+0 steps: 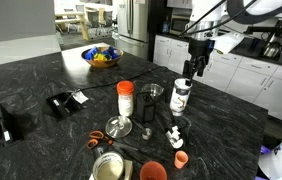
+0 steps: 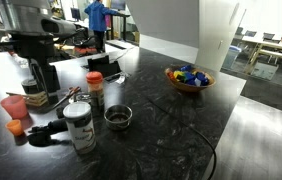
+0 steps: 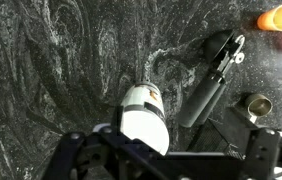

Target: Move the tin of sugar to the left

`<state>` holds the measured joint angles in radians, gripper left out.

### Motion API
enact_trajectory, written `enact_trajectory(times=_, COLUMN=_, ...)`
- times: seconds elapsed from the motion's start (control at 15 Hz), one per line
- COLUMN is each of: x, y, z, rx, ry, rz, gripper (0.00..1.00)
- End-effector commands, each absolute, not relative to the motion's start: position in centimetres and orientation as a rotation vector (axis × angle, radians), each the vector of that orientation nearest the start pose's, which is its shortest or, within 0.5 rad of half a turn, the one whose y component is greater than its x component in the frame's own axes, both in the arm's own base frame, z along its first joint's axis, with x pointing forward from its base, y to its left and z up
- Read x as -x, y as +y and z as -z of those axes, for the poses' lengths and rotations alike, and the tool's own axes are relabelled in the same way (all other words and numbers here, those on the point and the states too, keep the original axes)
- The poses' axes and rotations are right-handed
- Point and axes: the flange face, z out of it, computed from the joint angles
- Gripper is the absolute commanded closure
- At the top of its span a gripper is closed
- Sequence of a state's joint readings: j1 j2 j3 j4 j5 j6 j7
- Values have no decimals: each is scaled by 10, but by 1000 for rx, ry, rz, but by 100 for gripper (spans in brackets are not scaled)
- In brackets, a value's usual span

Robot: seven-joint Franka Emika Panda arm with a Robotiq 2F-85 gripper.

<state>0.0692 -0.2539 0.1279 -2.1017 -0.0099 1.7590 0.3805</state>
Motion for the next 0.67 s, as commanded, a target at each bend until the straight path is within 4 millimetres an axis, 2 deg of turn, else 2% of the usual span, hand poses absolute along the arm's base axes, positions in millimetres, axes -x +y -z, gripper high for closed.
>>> enact_trajectory(times=0.0, x=-473, y=75, z=-508, rx=3147, ry=366, rz=-167, gripper=0)
enact_trajectory(times=0.27, x=-489, y=50, z=-488, rx=3114, ry=457, rz=-198, gripper=0)
enact_trajectory(times=0.6, x=-504, y=41, z=-467, rx=3061, ry=536, rz=-226, gripper=0)
